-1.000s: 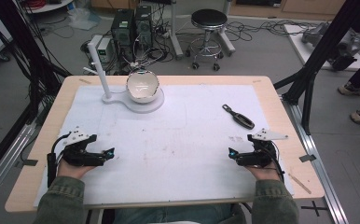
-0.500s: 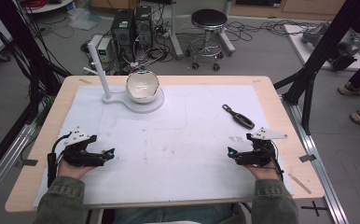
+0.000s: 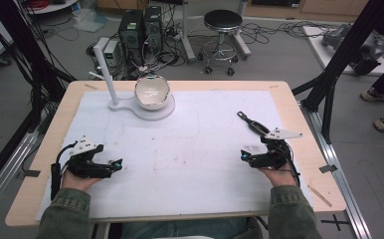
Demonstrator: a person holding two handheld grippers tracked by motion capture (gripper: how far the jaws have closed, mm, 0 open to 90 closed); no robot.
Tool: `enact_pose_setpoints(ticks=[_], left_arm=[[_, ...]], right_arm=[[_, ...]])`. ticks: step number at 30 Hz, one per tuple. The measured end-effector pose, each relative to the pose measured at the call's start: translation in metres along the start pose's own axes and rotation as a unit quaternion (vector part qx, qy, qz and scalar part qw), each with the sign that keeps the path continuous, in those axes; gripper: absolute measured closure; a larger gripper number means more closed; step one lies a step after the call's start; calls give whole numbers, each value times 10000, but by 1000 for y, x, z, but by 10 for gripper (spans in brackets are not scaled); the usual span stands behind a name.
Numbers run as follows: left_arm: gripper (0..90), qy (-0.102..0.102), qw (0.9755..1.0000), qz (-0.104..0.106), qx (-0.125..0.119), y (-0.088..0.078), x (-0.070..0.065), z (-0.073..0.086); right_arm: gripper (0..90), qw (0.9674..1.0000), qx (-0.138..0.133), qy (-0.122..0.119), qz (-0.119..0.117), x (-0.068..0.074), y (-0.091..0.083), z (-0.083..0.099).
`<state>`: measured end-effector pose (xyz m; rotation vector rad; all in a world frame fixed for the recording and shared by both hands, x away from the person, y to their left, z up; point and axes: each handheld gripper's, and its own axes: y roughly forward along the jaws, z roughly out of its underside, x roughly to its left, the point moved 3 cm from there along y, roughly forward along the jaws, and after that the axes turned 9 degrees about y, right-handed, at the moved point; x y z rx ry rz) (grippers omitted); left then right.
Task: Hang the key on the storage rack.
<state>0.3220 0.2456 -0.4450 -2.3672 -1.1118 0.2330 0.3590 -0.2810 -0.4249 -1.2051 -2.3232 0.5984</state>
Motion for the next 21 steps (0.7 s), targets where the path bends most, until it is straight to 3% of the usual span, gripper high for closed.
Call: enact_pose_setpoints(ticks=[6, 12, 21], left_arm=[[66, 19, 10000, -25, -29, -1, 0, 0], [66, 92, 9999, -64, -125, -4, -3, -2], [66, 99, 9998, -5, -179, -5, -5, -3]], right_arm=[[5, 10000, 77, -21, -13, -7, 1, -14], [5, 9990, 390, -223, -28, -15, 10, -32], [5, 9985, 506, -206, 6, -28, 24, -50]])
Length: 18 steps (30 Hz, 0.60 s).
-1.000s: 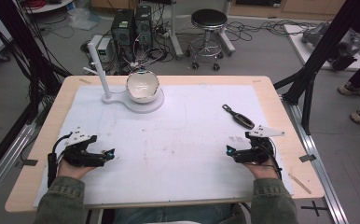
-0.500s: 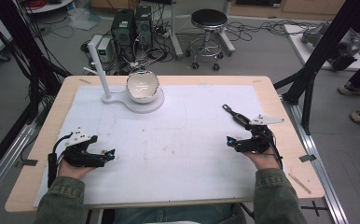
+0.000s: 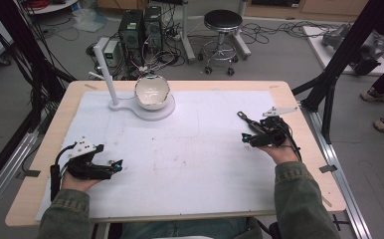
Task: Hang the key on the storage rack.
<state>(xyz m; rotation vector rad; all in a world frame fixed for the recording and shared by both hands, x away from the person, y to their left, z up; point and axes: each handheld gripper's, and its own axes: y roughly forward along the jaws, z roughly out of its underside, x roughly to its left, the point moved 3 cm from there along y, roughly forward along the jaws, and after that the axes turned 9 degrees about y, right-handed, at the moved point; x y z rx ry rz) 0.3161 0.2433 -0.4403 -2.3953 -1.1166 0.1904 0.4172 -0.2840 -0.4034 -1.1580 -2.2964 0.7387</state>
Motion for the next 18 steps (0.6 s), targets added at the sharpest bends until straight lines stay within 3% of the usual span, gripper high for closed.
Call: enact_pose_setpoints(ticks=[11, 18], left_arm=[[66, -16, 10000, -24, 21, -2, -2, 0], [66, -30, 10000, 74, 43, -1, -4, 0]], right_arm=[[5, 9996, 287, -85, -2, -11, 14, -15], [5, 9992, 397, -89, 63, -19, 21, -22]])
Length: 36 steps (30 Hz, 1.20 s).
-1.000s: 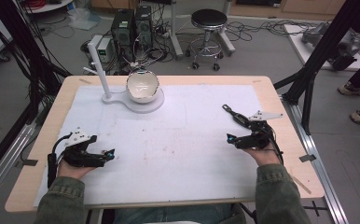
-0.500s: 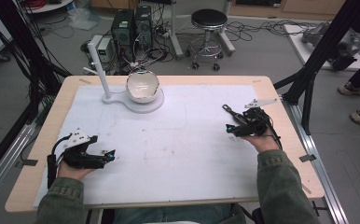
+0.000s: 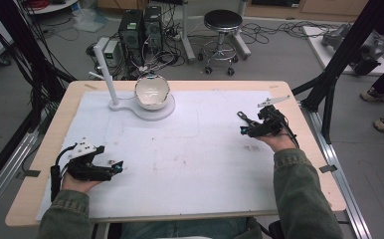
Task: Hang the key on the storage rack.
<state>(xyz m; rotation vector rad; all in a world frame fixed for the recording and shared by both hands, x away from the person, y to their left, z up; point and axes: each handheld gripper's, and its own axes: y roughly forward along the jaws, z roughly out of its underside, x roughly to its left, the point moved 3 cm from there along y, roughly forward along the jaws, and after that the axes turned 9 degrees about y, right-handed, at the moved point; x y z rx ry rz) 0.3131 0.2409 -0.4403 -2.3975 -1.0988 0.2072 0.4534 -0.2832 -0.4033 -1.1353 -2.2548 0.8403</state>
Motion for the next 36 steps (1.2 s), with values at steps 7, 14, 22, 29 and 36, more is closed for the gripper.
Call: enact_pose_setpoints(ticks=[7, 14, 22, 29, 36], left_arm=[[66, -16, 10000, 48, -23, 0, 0, 0], [66, -12, 10000, 79, -10, 0, 0, 0], [66, -10, 10000, 81, 21, 0, 0, 2], [66, -28, 10000, 57, 20, 0, 1, 2], [65, -25, 10000, 72, 43, 1, 1, 2]], right_arm=[[5, 9998, 213, 5, 55, -7, 13, -12], [5, 9976, 658, -37, 205, -21, 26, -27], [5, 9942, 996, -18, 416, -37, 43, -32], [5, 9928, 1080, 239, 464, -51, 45, -38], [49, 9870, 1476, 150, 617, -56, 57, -32]])
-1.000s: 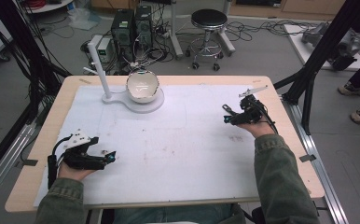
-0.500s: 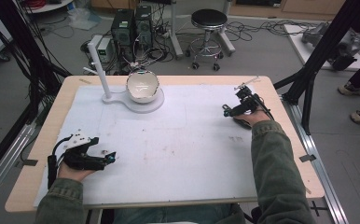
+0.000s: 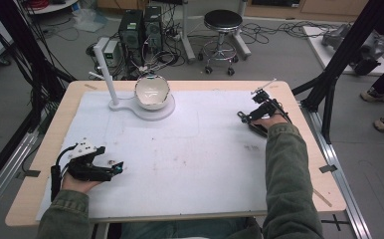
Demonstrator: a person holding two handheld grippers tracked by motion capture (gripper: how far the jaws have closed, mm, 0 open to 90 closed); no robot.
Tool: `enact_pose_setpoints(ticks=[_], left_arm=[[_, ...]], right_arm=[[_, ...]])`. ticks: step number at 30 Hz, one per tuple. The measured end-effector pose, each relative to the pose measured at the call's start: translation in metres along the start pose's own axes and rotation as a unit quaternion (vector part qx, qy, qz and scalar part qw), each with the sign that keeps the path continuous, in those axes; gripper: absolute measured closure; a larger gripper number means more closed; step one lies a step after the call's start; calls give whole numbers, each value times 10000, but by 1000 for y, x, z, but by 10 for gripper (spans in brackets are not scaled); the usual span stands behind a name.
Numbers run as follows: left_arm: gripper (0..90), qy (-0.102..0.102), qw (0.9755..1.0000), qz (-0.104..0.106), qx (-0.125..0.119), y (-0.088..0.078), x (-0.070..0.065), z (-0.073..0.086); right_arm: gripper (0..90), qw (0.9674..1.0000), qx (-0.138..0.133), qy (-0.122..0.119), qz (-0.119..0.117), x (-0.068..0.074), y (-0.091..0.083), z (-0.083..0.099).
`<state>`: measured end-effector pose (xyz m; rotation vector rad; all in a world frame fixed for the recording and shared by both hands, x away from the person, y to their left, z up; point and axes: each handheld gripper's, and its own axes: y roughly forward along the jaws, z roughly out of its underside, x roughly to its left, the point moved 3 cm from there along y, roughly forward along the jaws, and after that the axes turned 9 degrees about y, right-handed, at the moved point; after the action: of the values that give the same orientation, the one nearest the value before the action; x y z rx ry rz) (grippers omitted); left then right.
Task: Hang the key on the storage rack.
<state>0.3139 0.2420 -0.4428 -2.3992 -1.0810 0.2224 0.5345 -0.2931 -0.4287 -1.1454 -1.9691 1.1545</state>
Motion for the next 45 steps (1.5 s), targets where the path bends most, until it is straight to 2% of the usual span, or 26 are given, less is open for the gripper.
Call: enact_pose_setpoints(ticks=[3, 6, 9, 11, 13, 18, 19, 20, 22, 25, 26, 27, 28, 29, 30, 31, 36, 40, 42, 43, 45], left_arm=[[66, -8, 10000, 8, 16, 1, 1, 1], [66, -5, 10000, -16, 14, 0, 1, 1], [66, 10, 10000, -31, 33, 0, 1, 1], [66, 7, 10000, -25, 66, 1, 1, 1], [65, 34, 10000, -59, 64, 1, 0, 1], [66, 18, 10000, -79, 57, 0, 1, 2], [66, 10, 10000, -78, 55, 0, 2, 2], [66, 12, 10000, -68, 59, 0, 2, 2], [66, 5, 10000, -79, 60, 0, 2, 2], [66, 8, 9999, -64, 77, 1, 1, 2], [66, 19, 10000, -55, 79, 1, 1, 2], [66, 43, 9999, -62, 87, 1, 1, 2], [66, 37, 9999, -66, 87, 1, 1, 2], [66, 42, 9999, -57, 102, 0, 1, 2], [66, 21, 9999, -63, 76, 1, 1, 2], [65, 23, 9999, -66, 75, 1, 1, 2], [66, 32, 9999, -70, 77, 1, 1, 2], [66, 28, 9999, -64, 93, 1, 1, 2], [65, 43, 9999, -44, 101, 2, 1, 2], [66, 43, 9999, -49, 92, 2, 1, 2], [65, 43, 9999, -44, 86, 1, 1, 2]], right_arm=[[51, 9996, 181, -177, 116, 3, 7, 1], [123, 9993, 237, -207, 189, 3, 11, 0], [168, 9995, 244, -188, 117, 4, 13, 0], [241, 9993, 274, -259, 31, 6, 15, -1], [260, 9993, 276, -261, 44, 7, 16, -2], [404, 9992, 371, -85, 116, 3, 16, -1], [484, 9991, 387, -112, 123, 2, 16, -1], [484, 9991, 387, -112, 123, 2, 16, -1], [550, 9989, 458, -36, 114, 3, 18, 0], [574, 9988, 469, 40, 94, 3, 19, 0], [655, 9988, 457, 145, 51, 1, 19, -1], [655, 9988, 457, 145, 51, 1, 19, -1], [720, 9987, 461, 214, 60, 2, 18, -1], [745, 9986, 476, 227, 87, 3, 19, -2], [745, 9986, 476, 227, 87, 3, 19, -2], [764, 9987, 471, 98, 147, 5, 19, -3], [816, 9987, 489, 82, 111, 7, 17, -2], [825, 9976, 672, -18, -186, 11, 12, 1], [825, 9975, 676, -46, -223, 12, 10, 2], [825, 9970, 686, -57, -342, 15, 6, 3], [825, 9971, 667, -105, -365, 16, 3, 3]])
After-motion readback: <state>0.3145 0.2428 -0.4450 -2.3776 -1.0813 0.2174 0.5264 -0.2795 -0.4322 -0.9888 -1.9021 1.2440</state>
